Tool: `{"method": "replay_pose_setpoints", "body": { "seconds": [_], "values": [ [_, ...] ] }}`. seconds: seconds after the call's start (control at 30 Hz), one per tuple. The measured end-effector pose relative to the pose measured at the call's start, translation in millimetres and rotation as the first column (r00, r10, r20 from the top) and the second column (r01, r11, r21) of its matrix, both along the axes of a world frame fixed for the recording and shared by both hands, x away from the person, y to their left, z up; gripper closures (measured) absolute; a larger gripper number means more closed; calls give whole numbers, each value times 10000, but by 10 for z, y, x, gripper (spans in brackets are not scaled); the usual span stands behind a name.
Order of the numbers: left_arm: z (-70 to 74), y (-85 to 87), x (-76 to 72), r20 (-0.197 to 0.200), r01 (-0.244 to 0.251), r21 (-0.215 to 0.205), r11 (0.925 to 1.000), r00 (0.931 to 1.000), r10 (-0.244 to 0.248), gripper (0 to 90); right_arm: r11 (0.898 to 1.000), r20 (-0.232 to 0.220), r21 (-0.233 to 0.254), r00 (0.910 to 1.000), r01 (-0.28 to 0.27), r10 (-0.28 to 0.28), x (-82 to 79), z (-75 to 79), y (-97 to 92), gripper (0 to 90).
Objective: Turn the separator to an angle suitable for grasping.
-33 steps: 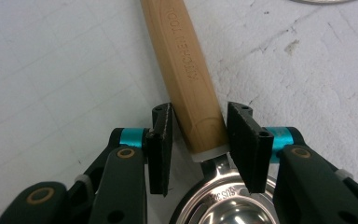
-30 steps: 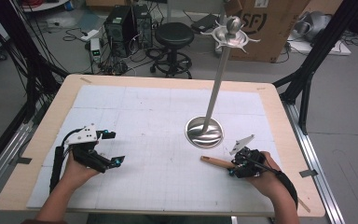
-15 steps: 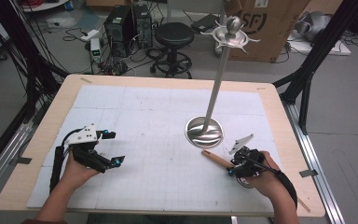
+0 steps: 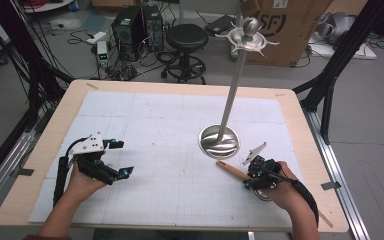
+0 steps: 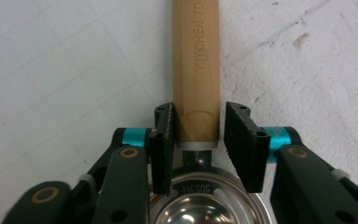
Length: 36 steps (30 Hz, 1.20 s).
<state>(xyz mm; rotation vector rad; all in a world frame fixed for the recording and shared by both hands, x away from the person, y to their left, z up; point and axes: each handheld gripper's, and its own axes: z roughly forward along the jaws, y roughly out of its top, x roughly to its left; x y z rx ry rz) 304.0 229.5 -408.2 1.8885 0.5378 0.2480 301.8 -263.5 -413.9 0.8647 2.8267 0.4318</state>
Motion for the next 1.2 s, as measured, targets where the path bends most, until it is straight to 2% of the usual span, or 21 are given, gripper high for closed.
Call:
{"method": "replay_pose_setpoints", "body": {
  "seconds": [0.1,0.2,0.43,0.47,0.57,0.63,0.67,0.8,0.87,0.9,1.0,1.2],
  "values": [
    [-1,-3,0,6,24,16,10000,10000,-24,16,10000,-94,-21,10000,-21,21,1,3,4,668],
    [-1,-8,-4,10,21,40,10000,10000,-21,16,9997,-155,182,9998,160,-158,1,-6,-8,676],
    [5,2,-4,27,7,-30,10000,10000,-7,16,9998,-170,134,9997,155,-153,4,-1,-2,687],
    [7,4,-5,21,3,-63,10000,10000,-3,16,9994,-195,255,9996,232,-227,2,-2,-14,688],
    [10,13,0,41,15,-87,10000,10000,-14,16,9995,-91,299,9999,133,-130,-6,1,-20,688],
    [9,14,0,8,-4,-103,9999,10000,4,16,9994,237,311,9996,136,-144,-10,24,-29,689],
    [8,15,2,12,0,-105,9999,10000,0,16,9994,237,311,9996,136,-144,-10,24,-29,689],
    [10,17,0,17,-37,-122,9999,10000,38,16,9961,736,874,9972,97,-162,-24,92,-76,689],
    [12,19,0,25,-36,-117,9999,10000,36,16,9928,855,1194,9961,102,-205,-34,130,-102,689],
    [11,18,0,16,-28,-134,9999,10000,28,16,9928,855,1194,9961,102,-205,-34,130,-102,689],
    [12,21,4,38,-8,-170,9999,10000,9,16,9842,1125,1770,9932,92,-295,-45,187,-150,689],
    [16,20,6,53,61,-313,9995,10000,-59,16,9739,1114,2264,9929,150,-411,-47,214,-199,689]
  ]
}}
